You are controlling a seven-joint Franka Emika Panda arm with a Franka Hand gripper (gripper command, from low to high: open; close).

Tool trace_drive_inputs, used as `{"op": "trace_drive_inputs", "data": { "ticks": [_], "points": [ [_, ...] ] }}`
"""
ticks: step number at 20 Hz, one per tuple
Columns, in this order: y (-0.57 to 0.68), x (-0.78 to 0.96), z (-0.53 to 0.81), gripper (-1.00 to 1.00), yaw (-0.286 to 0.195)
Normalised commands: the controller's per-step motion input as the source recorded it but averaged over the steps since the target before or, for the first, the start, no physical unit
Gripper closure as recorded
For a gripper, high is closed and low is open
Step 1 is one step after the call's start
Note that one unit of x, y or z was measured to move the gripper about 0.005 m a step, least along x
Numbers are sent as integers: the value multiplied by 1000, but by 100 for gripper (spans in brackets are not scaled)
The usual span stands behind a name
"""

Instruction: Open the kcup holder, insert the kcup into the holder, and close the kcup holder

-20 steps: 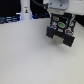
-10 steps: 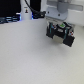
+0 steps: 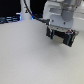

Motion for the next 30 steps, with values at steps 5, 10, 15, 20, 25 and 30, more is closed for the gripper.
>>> {"op": "trace_drive_inputs", "data": {
  "ticks": [5, 10, 15, 20, 25, 30],
  "points": [
    [98, -319, -167, -100, 254],
    [404, -305, -65, -100, 145],
    [487, -298, 5, -100, 135],
    [562, -332, 10, -100, 113],
    [521, -490, 31, -100, 107],
    [481, -654, 28, -100, 78]
  ]
}}
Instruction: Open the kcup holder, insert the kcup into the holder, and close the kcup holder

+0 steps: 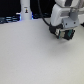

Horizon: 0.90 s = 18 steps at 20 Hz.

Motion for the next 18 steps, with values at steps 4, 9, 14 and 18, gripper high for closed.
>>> {"op": "trace_drive_inputs", "data": {
  "ticks": [4, 9, 14, 18],
  "points": [
    [416, -934, -29, -100, 46],
    [431, -898, -17, -100, 48],
    [428, -724, -1, -100, 91],
    [341, -209, 658, -100, 86]
  ]
}}
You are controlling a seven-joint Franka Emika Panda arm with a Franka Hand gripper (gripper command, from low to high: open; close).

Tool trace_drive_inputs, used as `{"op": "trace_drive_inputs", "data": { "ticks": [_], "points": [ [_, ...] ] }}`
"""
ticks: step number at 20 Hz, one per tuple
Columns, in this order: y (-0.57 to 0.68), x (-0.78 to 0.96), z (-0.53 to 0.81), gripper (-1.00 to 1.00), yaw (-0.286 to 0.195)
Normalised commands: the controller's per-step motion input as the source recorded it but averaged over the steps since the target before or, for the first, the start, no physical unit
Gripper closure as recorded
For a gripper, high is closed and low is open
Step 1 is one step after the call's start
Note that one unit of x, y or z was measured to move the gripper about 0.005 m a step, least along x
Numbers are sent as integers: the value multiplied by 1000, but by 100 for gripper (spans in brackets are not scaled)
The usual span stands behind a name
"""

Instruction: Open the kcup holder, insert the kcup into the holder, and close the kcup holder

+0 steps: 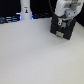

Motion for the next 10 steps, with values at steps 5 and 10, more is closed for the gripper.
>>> {"op": "trace_drive_inputs", "data": {
  "ticks": [5, 10],
  "points": [
    [109, 93, 953, -100, 34],
    [-3, 56, 185, -100, -10]
  ]
}}
